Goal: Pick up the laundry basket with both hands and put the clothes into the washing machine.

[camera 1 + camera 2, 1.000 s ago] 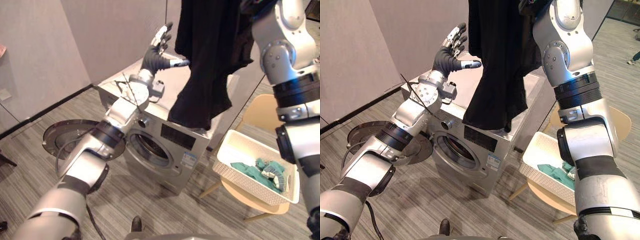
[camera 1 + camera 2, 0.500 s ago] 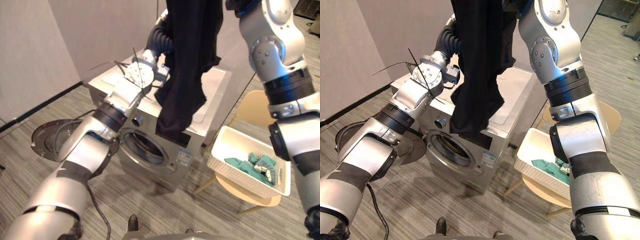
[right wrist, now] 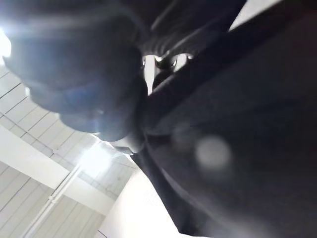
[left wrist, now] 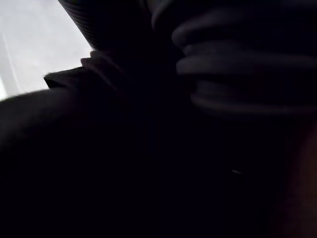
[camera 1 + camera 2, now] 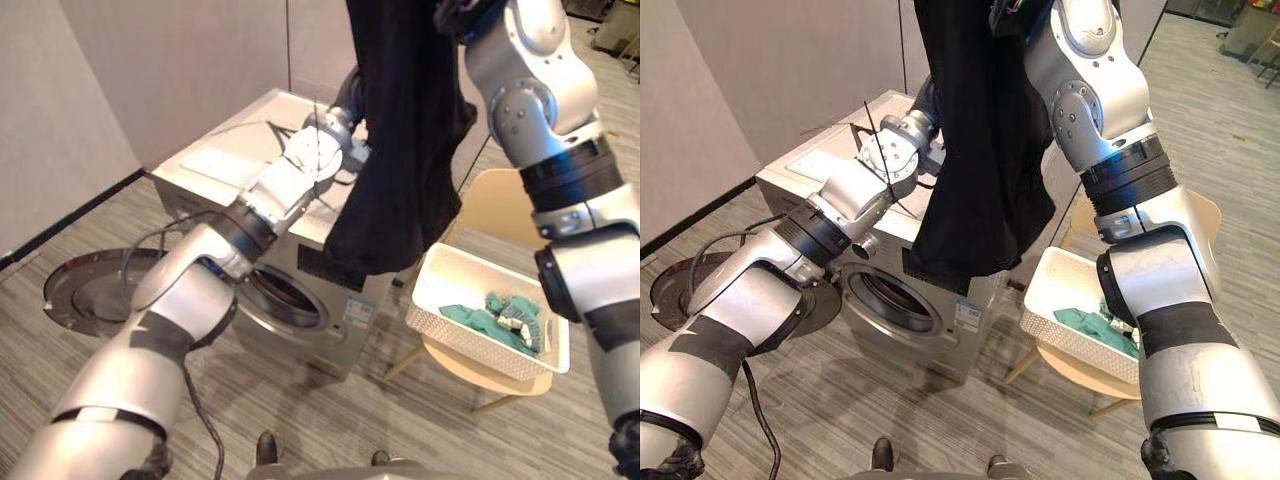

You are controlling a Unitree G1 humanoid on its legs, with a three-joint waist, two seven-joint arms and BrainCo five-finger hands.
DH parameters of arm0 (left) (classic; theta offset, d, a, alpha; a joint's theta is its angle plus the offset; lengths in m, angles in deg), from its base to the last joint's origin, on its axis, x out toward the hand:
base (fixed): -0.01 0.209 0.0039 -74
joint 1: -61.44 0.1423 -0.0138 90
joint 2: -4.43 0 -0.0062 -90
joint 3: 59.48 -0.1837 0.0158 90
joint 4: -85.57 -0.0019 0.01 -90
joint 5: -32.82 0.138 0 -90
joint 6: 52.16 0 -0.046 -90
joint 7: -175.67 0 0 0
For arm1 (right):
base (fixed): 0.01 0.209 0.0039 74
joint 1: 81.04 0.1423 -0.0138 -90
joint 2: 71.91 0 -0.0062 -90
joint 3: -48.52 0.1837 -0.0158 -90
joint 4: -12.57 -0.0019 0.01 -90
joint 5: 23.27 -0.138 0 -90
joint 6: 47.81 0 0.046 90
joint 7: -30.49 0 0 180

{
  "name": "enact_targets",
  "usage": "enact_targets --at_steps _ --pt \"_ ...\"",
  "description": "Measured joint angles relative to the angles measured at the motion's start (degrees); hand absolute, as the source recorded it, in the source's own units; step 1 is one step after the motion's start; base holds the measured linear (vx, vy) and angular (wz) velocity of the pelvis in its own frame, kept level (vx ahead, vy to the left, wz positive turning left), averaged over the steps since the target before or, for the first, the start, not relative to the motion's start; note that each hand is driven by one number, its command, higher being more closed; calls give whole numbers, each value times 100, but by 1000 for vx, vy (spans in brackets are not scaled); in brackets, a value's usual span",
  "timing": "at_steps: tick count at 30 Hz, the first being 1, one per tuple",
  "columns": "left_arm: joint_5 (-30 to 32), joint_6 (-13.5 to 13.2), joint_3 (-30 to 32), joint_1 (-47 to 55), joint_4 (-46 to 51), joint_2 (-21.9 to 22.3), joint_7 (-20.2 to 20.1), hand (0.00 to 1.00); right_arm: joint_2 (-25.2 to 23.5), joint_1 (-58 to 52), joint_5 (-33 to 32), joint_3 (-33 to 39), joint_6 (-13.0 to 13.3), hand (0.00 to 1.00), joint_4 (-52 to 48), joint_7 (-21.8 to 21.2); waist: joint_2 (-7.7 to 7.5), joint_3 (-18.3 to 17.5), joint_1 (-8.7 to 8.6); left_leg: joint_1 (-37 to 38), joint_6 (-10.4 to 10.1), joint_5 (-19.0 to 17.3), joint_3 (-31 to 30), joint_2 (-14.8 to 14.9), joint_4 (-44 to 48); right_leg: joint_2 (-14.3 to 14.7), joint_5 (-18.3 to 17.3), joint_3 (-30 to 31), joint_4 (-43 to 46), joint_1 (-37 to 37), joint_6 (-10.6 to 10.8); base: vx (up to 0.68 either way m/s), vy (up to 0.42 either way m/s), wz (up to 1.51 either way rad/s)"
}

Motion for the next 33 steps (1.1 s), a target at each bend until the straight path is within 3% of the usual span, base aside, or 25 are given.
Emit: enact_targets --at_steps 1,2,15,22,23,28,33 --pt "-12 0 -1 -15 0 28 -23 0 2 0 -1 1 0 100 1 0 4 3 -7 4 0 0 15 0 0 1 11 19 -12 0 3 18 12 -16" --pt "-59 -1 -8 -43 0 88 -27 100 2 0 -11 1 0 100 2 -1 12 8 -21 11 0 0 39 -1 0 5 34 53 -32 -2 10 11 17 -12" --pt "-592 -56 -36 -53 102 156 -43 100 -2 -5 -28 2 -8 100 4 -100 75 48 -97 129 -4 -21 287 8 -4 24 195 277 -233 32 9 -4 13 -10" --pt "-901 -175 54 410 1028 -412 -168 100 80 -307 22 52 -6 100 -307 -111 82 42 -130 208 -4 -22 228 8 -14 30 205 236 -298 193 -5 4 3 3" --pt "-912 -175 63 474 1107 -478 -167 100 92 -363 22 53 -7 0 -352 -111 85 40 -133 214 -4 -22 222 7 -24 30 202 229 -325 212 -14 -15 12 5" --pt "-996 -252 318 843 1553 -816 -129 100 285 -861 57 318 -7 0 -683 -97 87 35 -124 217 -4 -21 107 4 -36 33 210 115 -438 298 -31 -8 9 11" --pt "-870 -301 674 978 1846 -816 -44 100 506 -1304 75 891 -31 0 -1067 -95 72 0 -129 216 -4 -22 124 1 -32 34 231 135 -458 299 -21 14 3 0"
